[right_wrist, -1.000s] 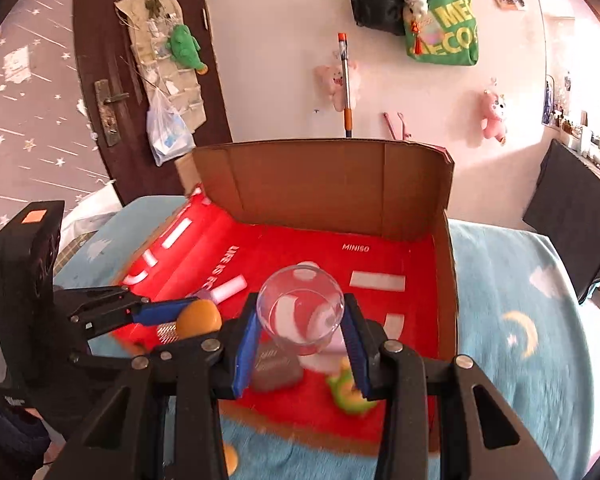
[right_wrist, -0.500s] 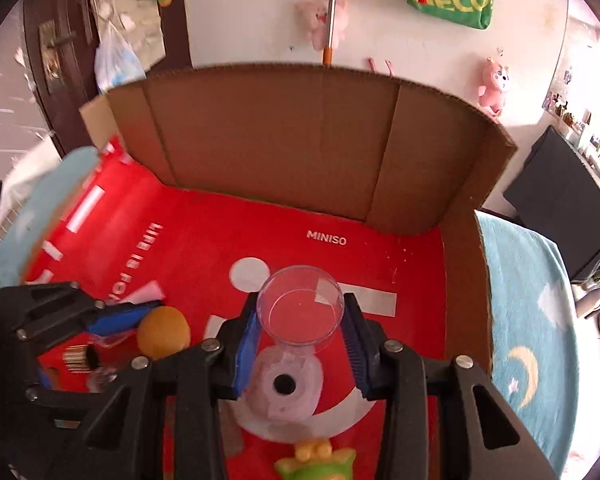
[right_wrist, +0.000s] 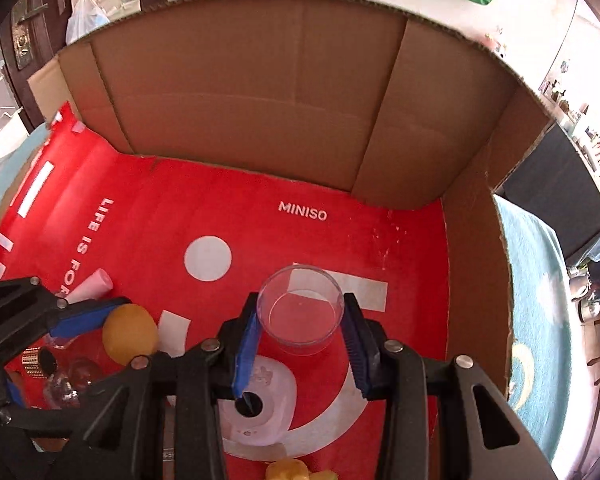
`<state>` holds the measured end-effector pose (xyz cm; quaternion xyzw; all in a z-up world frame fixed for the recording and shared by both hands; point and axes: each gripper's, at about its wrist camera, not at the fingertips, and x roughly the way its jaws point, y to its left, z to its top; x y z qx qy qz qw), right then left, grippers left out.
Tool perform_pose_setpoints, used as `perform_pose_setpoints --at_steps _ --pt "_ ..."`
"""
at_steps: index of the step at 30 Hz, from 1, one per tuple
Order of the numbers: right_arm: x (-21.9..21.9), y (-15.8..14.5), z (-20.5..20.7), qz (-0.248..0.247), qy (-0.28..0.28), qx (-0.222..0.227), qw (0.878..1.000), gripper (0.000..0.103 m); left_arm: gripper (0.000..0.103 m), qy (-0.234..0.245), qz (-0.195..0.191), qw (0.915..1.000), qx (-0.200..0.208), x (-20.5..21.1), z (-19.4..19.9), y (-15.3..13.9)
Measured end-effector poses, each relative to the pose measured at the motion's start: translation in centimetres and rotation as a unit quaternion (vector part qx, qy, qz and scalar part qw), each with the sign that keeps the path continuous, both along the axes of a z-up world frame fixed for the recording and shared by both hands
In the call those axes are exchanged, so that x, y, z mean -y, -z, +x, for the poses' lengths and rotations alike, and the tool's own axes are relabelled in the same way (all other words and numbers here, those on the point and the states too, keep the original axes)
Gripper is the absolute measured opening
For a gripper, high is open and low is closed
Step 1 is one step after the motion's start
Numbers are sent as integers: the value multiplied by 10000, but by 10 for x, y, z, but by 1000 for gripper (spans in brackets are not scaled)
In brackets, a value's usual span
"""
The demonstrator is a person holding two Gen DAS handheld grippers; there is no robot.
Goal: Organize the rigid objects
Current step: 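Carry the sponge and cup into the box and lower them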
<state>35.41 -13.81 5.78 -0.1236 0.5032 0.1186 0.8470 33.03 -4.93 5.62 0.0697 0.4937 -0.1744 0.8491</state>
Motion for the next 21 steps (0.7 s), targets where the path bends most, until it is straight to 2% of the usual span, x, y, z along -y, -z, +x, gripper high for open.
perform_pose_setpoints --at_steps 14,16,18,21 --pt "16 9 14 208 84 -178 9996 42 36 -27 -63 10000 1 -6 1 2" --pt "19 9 14 213 86 -177 9996 42 38 -25 -54 10000 -2 -8 -1 2" --pt "19 9 14 213 87 -181 9996 42 45 -30 -64 10000 -4 -8 -2 2" --pt "20 10 15 250 86 -204 9994 42 50 -55 -63 10000 38 -10 -4 0"
